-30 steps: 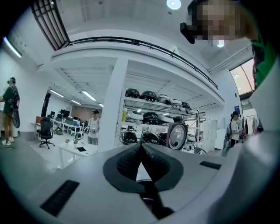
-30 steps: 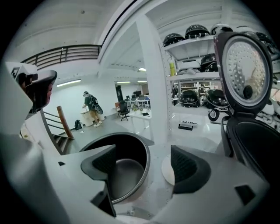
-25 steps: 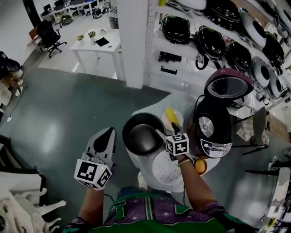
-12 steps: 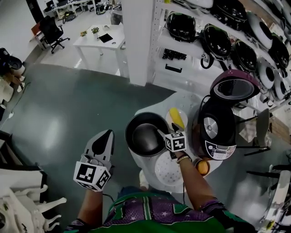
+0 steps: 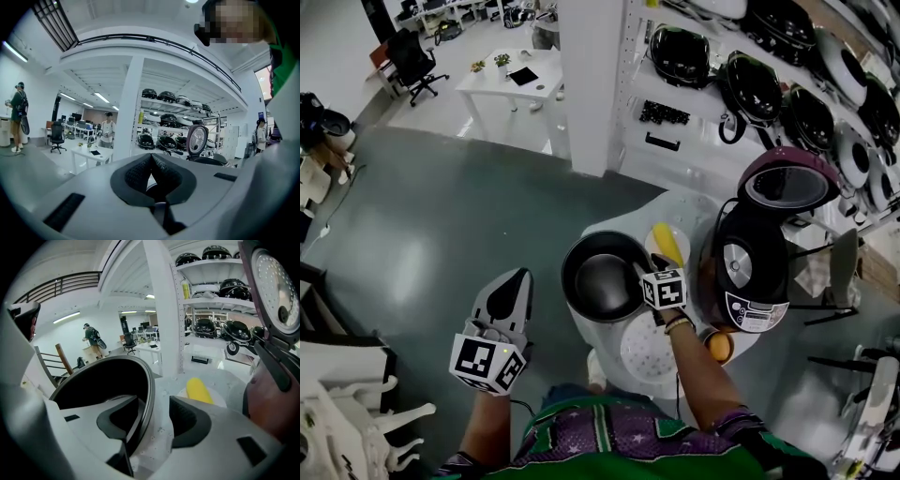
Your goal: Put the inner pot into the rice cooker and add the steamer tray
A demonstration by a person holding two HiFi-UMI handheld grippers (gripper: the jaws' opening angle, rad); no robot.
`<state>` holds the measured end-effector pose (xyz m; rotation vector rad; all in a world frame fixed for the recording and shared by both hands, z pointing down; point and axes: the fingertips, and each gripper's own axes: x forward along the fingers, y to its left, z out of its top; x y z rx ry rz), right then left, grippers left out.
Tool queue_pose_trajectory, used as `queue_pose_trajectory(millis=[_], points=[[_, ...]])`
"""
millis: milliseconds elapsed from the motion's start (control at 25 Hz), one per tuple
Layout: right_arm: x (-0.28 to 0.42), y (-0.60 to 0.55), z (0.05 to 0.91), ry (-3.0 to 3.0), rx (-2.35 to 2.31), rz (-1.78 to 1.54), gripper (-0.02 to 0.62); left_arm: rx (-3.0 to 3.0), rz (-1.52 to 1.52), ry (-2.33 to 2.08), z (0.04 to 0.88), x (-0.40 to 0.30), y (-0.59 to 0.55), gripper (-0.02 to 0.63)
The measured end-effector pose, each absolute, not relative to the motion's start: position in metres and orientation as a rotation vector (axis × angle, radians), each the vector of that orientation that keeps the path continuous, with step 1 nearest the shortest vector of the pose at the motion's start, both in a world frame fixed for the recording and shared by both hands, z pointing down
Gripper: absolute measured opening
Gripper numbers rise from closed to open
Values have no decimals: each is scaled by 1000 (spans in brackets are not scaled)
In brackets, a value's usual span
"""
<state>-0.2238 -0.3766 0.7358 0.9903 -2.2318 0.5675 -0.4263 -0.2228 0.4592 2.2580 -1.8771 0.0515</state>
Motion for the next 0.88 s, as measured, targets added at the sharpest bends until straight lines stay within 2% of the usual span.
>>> queue_pose_trajectory(millis=[120,280,560,880], points=[[-227,-374,736,-2229,960,556,159,2253,61,-1884,458,-428,-220,20],[-231,-369,737,-2202,916,531,52,2246,68,-1888,457,-429,-215,20],[-227,-371,739,-2172,954,593,12,2237,61,-1911,454,-433,-207,20],[-219,-370,738,-2143,1000,667,11,2216,29,-1951,450,-443,-195,20]])
